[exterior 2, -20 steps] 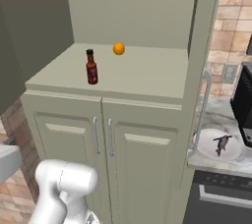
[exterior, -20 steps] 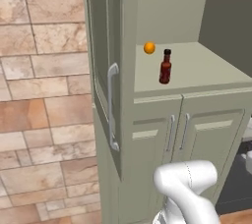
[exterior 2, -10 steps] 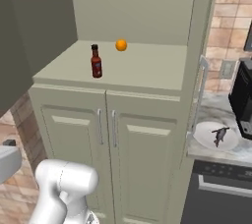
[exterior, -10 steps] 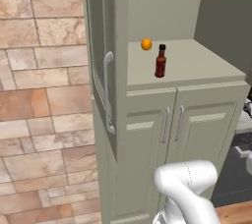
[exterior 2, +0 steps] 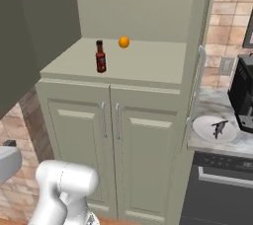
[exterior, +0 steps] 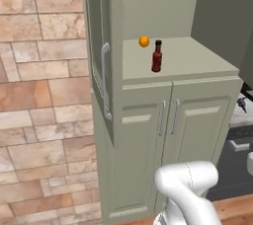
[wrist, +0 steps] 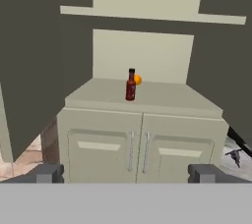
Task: Pick the fish from the plate and place it on the cutting board. Then pick the condiment bottle from the cabinet and place it next to the cutting board.
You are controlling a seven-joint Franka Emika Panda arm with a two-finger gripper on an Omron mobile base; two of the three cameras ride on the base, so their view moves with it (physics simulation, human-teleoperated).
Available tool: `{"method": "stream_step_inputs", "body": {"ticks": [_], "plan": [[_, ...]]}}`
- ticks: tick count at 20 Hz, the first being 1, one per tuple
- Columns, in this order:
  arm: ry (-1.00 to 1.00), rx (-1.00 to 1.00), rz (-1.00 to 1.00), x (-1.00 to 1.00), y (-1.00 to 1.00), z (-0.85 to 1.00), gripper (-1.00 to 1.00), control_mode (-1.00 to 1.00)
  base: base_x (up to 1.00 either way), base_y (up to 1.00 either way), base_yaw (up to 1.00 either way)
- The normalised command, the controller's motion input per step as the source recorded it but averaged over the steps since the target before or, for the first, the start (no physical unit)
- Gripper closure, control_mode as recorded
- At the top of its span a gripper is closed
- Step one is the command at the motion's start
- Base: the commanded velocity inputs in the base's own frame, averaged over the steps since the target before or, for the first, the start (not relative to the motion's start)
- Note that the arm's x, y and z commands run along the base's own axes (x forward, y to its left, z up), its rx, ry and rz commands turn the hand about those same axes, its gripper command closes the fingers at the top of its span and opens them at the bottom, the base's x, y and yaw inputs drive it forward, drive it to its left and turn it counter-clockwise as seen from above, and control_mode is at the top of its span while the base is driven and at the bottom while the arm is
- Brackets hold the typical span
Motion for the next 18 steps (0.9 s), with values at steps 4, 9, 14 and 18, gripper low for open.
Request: {"method": "stream_step_inputs", "body": {"ticks": [4,9,14,18], "plan": [[0.00,0.00,0.00,0.00,0.00,0.00,-1.00,1.00,-0.40,0.00,0.00],[0.00,0.00,0.00,0.00,0.00,0.00,-1.00,1.00,-0.41,0.00,0.00],[0.00,0.00,0.00,0.00,0.00,0.00,-1.00,1.00,-0.36,-0.03,0.00],[0.00,0.00,0.00,0.00,0.00,0.00,-1.00,1.00,-0.15,-0.18,0.00]]}}
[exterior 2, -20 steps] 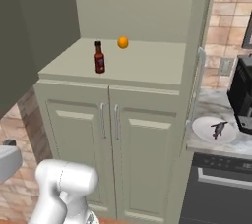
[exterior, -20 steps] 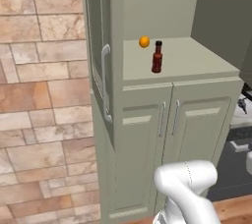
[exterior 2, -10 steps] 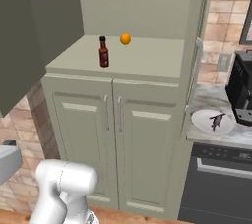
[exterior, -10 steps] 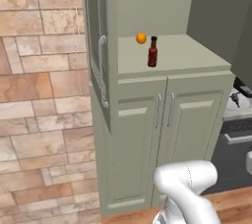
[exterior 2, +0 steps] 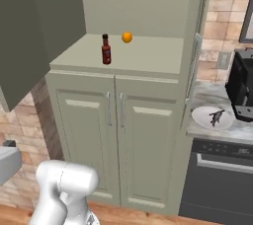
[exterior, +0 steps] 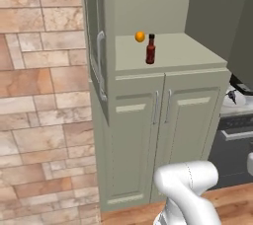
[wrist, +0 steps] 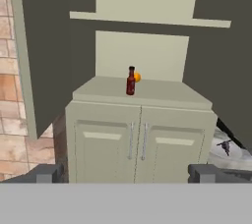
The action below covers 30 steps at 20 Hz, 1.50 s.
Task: Pick the fish from the plate and place it on the cutting board. Then pick the condiment bottle from the cabinet and place it next to the cutting board.
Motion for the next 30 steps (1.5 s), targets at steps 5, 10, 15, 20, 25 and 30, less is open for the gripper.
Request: {"method": "stream_step_inputs", "body": {"ticks": [5,10,15,20,25,30], "plan": [[0.00,0.00,0.00,0.00,0.00,0.00,-1.00,1.00,-0.01,-0.39,0.00],[0.00,0.00,0.00,0.00,0.00,0.00,-1.00,1.00,0.00,-0.55,0.02],[0.00,0.00,0.00,0.00,0.00,0.00,-1.00,1.00,-0.03,-0.58,0.02],[0.00,0.00,0.00,0.00,0.00,0.00,-1.00,1.00,-0.04,-0.57,0.01],[0.00,0.00,0.00,0.00,0.00,0.00,-1.00,1.00,-0.05,-0.56,0.01],[0.00,0.00,0.00,0.00,0.00,0.00,-1.00,1.00,-0.04,-0.53,0.01]]}}
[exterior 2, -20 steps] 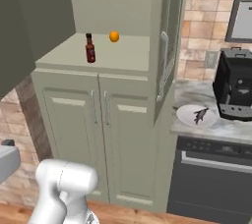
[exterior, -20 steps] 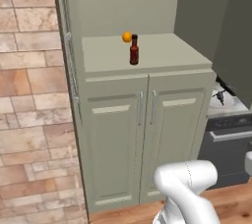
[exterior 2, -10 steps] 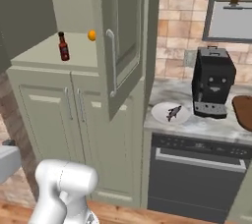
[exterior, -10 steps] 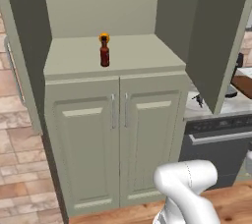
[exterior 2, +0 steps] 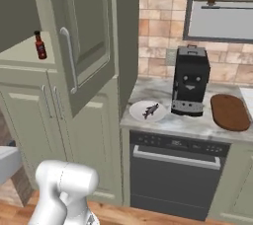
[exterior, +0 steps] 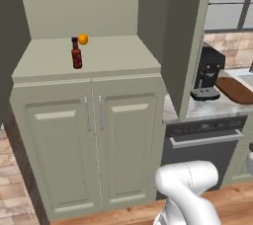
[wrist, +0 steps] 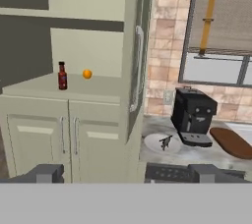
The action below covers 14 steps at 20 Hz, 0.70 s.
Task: Pick the fish from the plate and place it on the cutting board. Then pick the condiment bottle from the cabinet and place it next to the cutting board.
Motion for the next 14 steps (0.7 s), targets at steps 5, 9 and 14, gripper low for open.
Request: {"method": "stream_step_inputs", "body": {"ticks": [5,9,14], "plan": [[0.00,0.00,0.00,0.00,0.00,0.00,-1.00,1.00,-0.04,-0.52,0.01],[0.00,0.00,0.00,0.00,0.00,0.00,-1.00,1.00,-0.03,-0.53,0.01],[0.00,0.00,0.00,0.00,0.00,0.00,-1.00,1.00,-0.02,-0.51,0.01]]}}
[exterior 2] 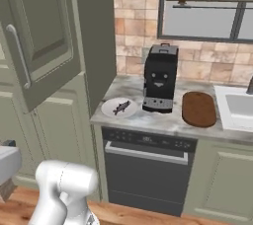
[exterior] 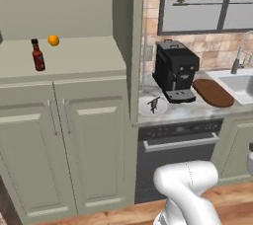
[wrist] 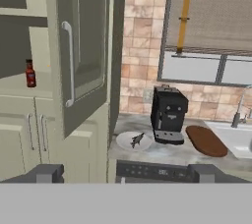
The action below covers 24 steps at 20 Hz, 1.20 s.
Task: Pick the fish from the plate and place it on the cutting board. Then pick the condiment bottle from the cabinet and place it next to the cutting board.
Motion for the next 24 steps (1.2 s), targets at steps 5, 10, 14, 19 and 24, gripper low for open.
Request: {"method": "stream_step_inputs", "body": {"ticks": [5,10,14,19,24], "plan": [[0.00,0.00,0.00,0.00,0.00,0.00,-1.00,1.00,0.00,-0.46,0.00],[0.00,0.00,0.00,0.00,0.00,0.00,-1.00,1.00,0.00,-0.38,0.00],[0.00,0.00,0.00,0.00,0.00,0.00,-1.00,1.00,0.07,-0.28,0.00],[0.00,0.00,0.00,0.00,0.00,0.00,-1.00,1.00,0.30,-0.16,0.00],[0.00,0.00,0.00,0.00,0.00,0.00,-1.00,1.00,0.47,-0.14,0.00]]}}
